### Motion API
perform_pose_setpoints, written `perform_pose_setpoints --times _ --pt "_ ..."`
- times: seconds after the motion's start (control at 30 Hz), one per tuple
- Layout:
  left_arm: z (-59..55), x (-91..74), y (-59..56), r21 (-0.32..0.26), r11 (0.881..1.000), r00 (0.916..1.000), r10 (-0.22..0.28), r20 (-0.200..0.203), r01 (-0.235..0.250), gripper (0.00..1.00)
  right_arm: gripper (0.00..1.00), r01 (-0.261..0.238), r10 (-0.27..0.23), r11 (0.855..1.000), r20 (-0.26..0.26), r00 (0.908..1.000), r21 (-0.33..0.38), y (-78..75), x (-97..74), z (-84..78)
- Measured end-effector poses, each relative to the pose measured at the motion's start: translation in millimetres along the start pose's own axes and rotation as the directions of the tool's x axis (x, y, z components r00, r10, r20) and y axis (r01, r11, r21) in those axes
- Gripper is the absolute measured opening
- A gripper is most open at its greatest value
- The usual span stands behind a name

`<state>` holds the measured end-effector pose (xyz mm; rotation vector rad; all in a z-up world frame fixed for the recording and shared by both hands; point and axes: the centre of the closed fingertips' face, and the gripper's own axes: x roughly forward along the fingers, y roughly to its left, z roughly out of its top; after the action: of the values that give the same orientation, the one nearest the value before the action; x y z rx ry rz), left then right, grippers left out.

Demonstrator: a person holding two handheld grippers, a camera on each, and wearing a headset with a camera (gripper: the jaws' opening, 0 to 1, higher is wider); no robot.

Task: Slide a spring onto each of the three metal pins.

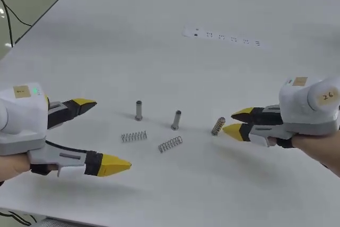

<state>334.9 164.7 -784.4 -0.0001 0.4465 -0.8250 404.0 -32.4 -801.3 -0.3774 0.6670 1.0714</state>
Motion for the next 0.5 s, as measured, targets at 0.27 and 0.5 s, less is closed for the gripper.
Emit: perform_pose_setpoints --times 0.27,0.5 --pt "-1.1 0.0 -0.2 -0.002 1.000 1.0000 0.002 -0.001 -0.002 0.98 0.22 -0.028 0.028 1.000 -0.010 0.9996 -0.010 9.4 -1.3 -3.8" --pt "-2.3 -1.2 1.0 -0.007 1.000 1.0000 0.005 0.000 -0.005 0.98 0.22 -0.032 0.032 0.999 -0.007 0.9995 -0.014 12.1 -3.0 -3.8"
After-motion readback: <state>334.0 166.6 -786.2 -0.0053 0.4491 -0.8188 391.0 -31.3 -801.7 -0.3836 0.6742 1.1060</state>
